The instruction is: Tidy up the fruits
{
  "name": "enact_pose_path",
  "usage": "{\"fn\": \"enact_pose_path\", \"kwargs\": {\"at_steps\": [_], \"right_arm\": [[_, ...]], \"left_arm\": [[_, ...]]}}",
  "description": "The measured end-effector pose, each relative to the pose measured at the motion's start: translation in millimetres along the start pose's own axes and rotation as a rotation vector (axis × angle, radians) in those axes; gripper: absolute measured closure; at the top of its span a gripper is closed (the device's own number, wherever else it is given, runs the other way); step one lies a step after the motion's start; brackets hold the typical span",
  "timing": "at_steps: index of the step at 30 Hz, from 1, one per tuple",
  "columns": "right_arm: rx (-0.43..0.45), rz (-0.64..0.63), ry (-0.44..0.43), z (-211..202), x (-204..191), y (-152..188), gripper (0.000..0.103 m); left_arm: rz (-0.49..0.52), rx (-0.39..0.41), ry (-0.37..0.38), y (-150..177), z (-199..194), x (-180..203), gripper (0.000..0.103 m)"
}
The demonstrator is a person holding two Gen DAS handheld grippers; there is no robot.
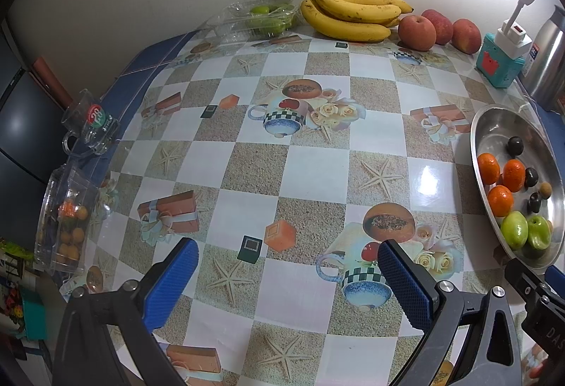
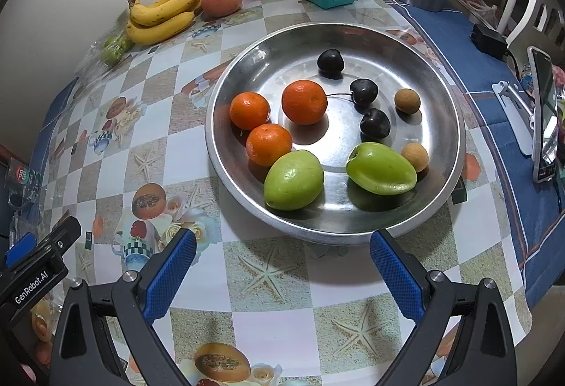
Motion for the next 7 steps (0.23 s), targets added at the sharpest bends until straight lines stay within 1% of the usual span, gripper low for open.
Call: {"fn": "enact_pose_path", "kwargs": {"at_steps": [7], "right_arm": [[-0.001, -0.002, 0.0, 0.0, 0.1, -0.2, 0.004]], "left_arm": [[0.001, -0.005, 0.005, -0.1, 0.4, 0.6, 0.0]]}}
Point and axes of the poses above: each gripper's, at about its wrist camera, not at the fingertips, and z roughly the way its jaws point, x to its right, y to its underside, the point moved 1 cm from there along z, roughly the way its jaws point, and after that the axes turned 3 degrees about z, right-handed, at the moved point
